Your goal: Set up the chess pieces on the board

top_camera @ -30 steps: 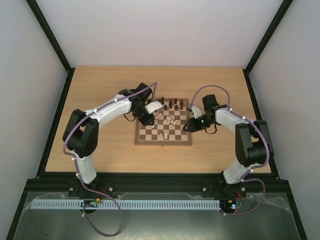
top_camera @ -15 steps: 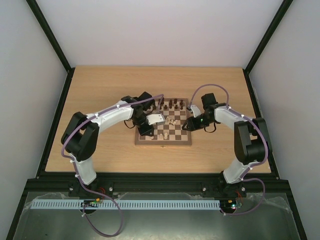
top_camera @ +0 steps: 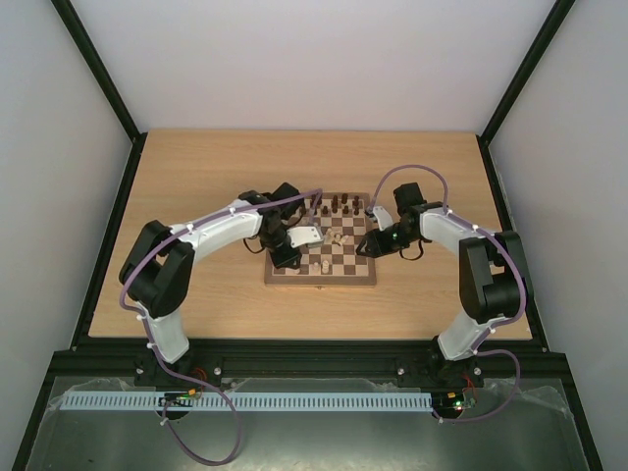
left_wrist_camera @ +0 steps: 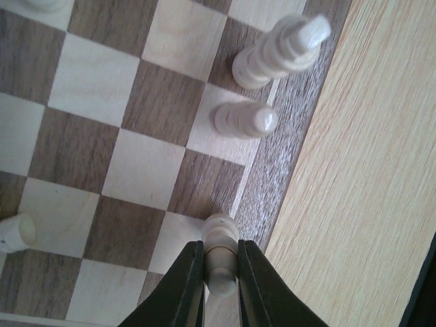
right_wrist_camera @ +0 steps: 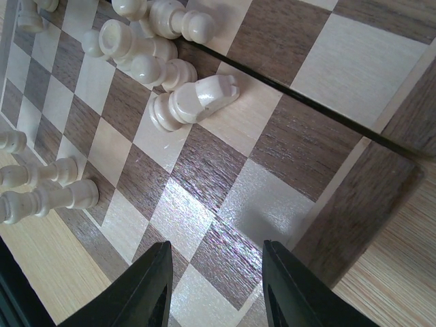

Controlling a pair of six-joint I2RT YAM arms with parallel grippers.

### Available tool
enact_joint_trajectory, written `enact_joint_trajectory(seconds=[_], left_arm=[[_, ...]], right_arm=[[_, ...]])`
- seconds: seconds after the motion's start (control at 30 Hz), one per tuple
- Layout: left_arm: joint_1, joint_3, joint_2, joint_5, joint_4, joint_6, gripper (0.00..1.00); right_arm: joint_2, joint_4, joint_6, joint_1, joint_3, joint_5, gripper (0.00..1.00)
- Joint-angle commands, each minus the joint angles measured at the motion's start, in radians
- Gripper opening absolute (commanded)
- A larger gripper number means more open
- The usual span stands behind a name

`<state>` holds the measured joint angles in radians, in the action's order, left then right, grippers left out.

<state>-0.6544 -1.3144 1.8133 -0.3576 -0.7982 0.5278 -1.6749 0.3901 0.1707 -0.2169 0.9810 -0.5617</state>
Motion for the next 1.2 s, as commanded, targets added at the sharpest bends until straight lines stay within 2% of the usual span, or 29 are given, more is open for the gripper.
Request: enact_joint_trajectory(seconds=[0.0, 1.17], left_arm=[[-0.004, 0.037, -0.040, 0.044, 0.006, 0.009, 0.08], [-0.031, -0.008, 0.022, 0.029, 0.064, -0.035, 0.11]], right_arm=[[-0.016, 0.045, -0.002, -0.008, 0.016, -0.026, 0.37], [-0.043, 0.040, 0.001, -0.025, 0.022, -0.018, 0.37]])
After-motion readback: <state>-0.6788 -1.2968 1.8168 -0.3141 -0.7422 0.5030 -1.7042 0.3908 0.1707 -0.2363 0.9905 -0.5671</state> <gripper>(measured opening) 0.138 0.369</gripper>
